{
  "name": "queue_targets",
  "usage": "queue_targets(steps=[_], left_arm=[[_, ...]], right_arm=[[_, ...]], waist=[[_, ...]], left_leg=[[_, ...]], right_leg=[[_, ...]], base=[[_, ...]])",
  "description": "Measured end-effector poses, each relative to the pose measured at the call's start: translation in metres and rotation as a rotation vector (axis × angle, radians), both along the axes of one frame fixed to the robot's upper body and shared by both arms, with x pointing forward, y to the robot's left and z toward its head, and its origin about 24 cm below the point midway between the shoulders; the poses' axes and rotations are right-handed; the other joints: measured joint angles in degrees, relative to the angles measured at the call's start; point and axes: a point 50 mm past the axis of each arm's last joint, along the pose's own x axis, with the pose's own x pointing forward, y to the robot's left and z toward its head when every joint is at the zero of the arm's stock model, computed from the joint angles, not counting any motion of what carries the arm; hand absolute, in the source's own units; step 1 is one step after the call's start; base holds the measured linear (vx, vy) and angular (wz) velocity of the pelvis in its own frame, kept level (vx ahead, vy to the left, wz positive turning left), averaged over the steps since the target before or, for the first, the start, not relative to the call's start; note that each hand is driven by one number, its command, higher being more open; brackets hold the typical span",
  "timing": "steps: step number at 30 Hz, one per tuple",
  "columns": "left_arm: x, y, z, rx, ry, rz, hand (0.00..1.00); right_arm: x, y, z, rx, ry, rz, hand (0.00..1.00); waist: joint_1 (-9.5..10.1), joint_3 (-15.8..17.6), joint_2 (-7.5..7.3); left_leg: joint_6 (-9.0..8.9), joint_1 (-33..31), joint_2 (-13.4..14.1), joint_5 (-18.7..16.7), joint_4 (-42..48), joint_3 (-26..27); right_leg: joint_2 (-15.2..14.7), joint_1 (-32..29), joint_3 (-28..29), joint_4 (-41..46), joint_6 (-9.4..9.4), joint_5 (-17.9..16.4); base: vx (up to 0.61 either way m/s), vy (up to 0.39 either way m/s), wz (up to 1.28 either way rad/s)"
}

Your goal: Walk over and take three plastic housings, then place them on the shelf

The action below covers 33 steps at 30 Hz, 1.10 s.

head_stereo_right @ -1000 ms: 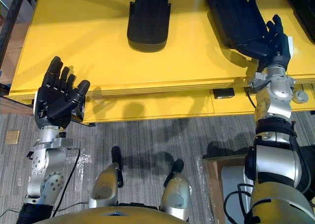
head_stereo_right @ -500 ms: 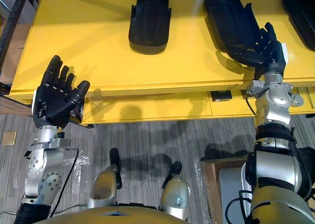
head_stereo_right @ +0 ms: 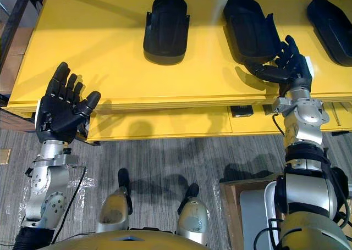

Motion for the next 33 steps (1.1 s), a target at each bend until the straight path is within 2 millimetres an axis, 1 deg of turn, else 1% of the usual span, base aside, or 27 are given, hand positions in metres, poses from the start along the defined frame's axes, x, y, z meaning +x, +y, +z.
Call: queue_targets(steps=[4,7,9,15,16,17,19,21,23,25,26,28,29,30,31,33], left_arm=[[0.000,0.001,0.000,0.004,-0.001,-0.001,1.00],[-0.001,0.001,-0.002,0.009,0.003,-0.009,1.00],[-0.001,0.001,-0.002,0.012,0.001,-0.016,1.00],[-0.002,0.002,-0.002,0.019,-0.001,-0.025,1.00],[-0.003,0.001,-0.003,0.023,0.001,-0.032,1.00],[-0.004,0.002,-0.004,0.025,0.004,-0.032,1.00],[-0.009,0.003,-0.011,0.024,0.030,-0.032,1.00],[-0.013,0.002,-0.013,0.014,0.038,-0.031,1.00],[-0.016,-0.001,-0.012,-0.010,0.027,-0.028,1.00],[-0.016,-0.004,-0.010,-0.033,0.009,-0.028,1.00],[-0.017,-0.008,-0.007,-0.046,-0.012,-0.038,1.00],[-0.018,-0.011,-0.004,-0.050,-0.033,-0.055,1.00],[-0.018,-0.014,-0.002,-0.055,-0.045,-0.068,1.00],[-0.019,-0.017,0.000,-0.061,-0.058,-0.082,1.00],[-0.019,-0.018,0.001,-0.063,-0.065,-0.089,1.00],[-0.018,-0.025,0.000,-0.068,-0.068,-0.123,1.00]], right_arm=[[-0.002,0.000,-0.004,-0.007,0.008,0.003,1.00],[-0.005,-0.001,-0.010,-0.007,0.026,0.000,1.00],[-0.009,-0.003,-0.018,-0.006,0.050,-0.005,1.00],[-0.010,0.001,-0.029,0.028,0.055,-0.014,1.00],[-0.013,0.001,-0.035,0.029,0.066,-0.031,1.00],[-0.014,0.001,-0.036,0.031,0.069,-0.041,1.00],[-0.018,0.004,-0.047,0.058,0.066,-0.083,1.00],[-0.026,0.007,-0.051,0.064,0.026,-0.145,1.00],[-0.034,0.013,-0.046,0.034,-0.043,-0.212,1.00],[-0.041,0.023,-0.034,0.007,-0.143,-0.277,1.00],[-0.048,0.033,-0.023,-0.017,-0.234,-0.326,1.00],[-0.055,0.043,-0.017,-0.029,-0.300,-0.355,1.00],[-0.064,0.053,-0.017,-0.037,-0.332,-0.363,1.00],[-0.073,0.063,-0.022,-0.027,-0.344,-0.361,1.00],[-0.077,0.068,-0.026,-0.019,-0.342,-0.361,1.00],[-0.094,0.082,-0.050,0.033,-0.285,-0.359,1.00]], waist=[[0.01,-0.14,-0.01],[0.04,-1.53,0.00],[0.11,-2.58,-0.06],[0.04,-3.53,0.02],[0.12,-4.45,0.01],[0.17,-4.63,0.01],[0.15,-6.16,0.15],[0.09,-6.90,0.46],[-0.06,-7.27,0.96],[-0.33,-8.19,1.58],[-0.94,-9.30,1.93],[-1.55,-9.81,1.98],[-1.89,-10.74,1.85],[-2.31,-11.36,1.63],[-2.74,-11.56,1.46],[-4.42,-12.69,0.87]], left_leg=[[0.00,0.01,0.00,0.00,-0.14,-0.04],[-0.01,0.02,-0.05,0.40,-1.23,-0.15],[-0.05,0.16,-0.09,0.44,-1.21,-0.41],[-0.09,1.21,-0.12,0.48,-1.85,-0.45],[-0.09,1.33,-0.19,0.54,-2.18,-0.47],[-0.09,1.60,-0.21,0.54,-2.34,-0.45],[-0.16,2.42,-0.31,0.73,-3.40,-0.42],[-0.19,3.05,-0.77,0.70,-3.46,-0.55],[-0.23,3.80,-1.03,0.46,-3.50,-0.46],[-0.23,4.23,-1.04,0.23,-3.51,0.06],[-0.21,4.33,-1.08,0.14,-3.53,0.46],[-0.26,5.31,-1.06,-0.08,-3.55,1.54],[-0.23,5.82,-0.99,-0.30,-3.59,2.54],[-0.39,6.56,-0.85,-0.61,-3.60,3.78],[-0.43,7.01,-0.80,-0.75,-3.62,4.35],[-0.67,8.47,-0.75,-1.48,-3.78,7.43]], right_leg=[[0.00,0.13,-0.17,-0.12,0.03,0.01],[0.19,0.19,-0.52,-0.89,0.19,0.13],[0.18,0.68,-0.90,-1.11,0.20,0.14],[0.40,1.90,-1.16,-1.94,0.37,0.24],[0.40,1.99,-1.30,-2.11,0.39,0.25],[0.40,2.23,-1.32,-2.23,0.40,0.25],[0.60,3.07,-1.64,-3.24,0.67,0.43],[0.42,4.26,-1.99,-4.22,1.01,0.71],[0.38,5.56,-2.27,-5.38,1.33,1.09],[0.64,6.21,-2.05,-6.74,1.36,1.81],[0.83,6.51,-1.84,-7.88,1.43,2.39],[0.95,7.06,-0.97,-8.58,1.42,2.87],[1.16,7.18,-0.14,-9.49,1.34,3.39],[1.38,7.32,0.91,-10.15,1.31,3.82],[1.44,7.32,1.50,-10.24,1.34,3.89],[1.66,6.95,4.23,-11.51,1.34,4.73]], base=[[-0.02,0.001,0.01],[-0.01,-0.002,0.04],[0.03,-0.009,0.06],[0.00,-0.002,0.01],[0.00,0.000,0.00],[0.03,-0.005,0.03],[0.04,-0.008,0.04],[0.05,0.000,0.06],[0.01,0.004,0.02],[0.01,0.004,-0.10],[0.01,0.001,-0.11],[0.01,0.007,-0.25],[0.01,0.014,-0.46],[0.00,0.012,-0.45],[-0.01,0.014,-0.49],[-0.03,0.023,-0.61]])
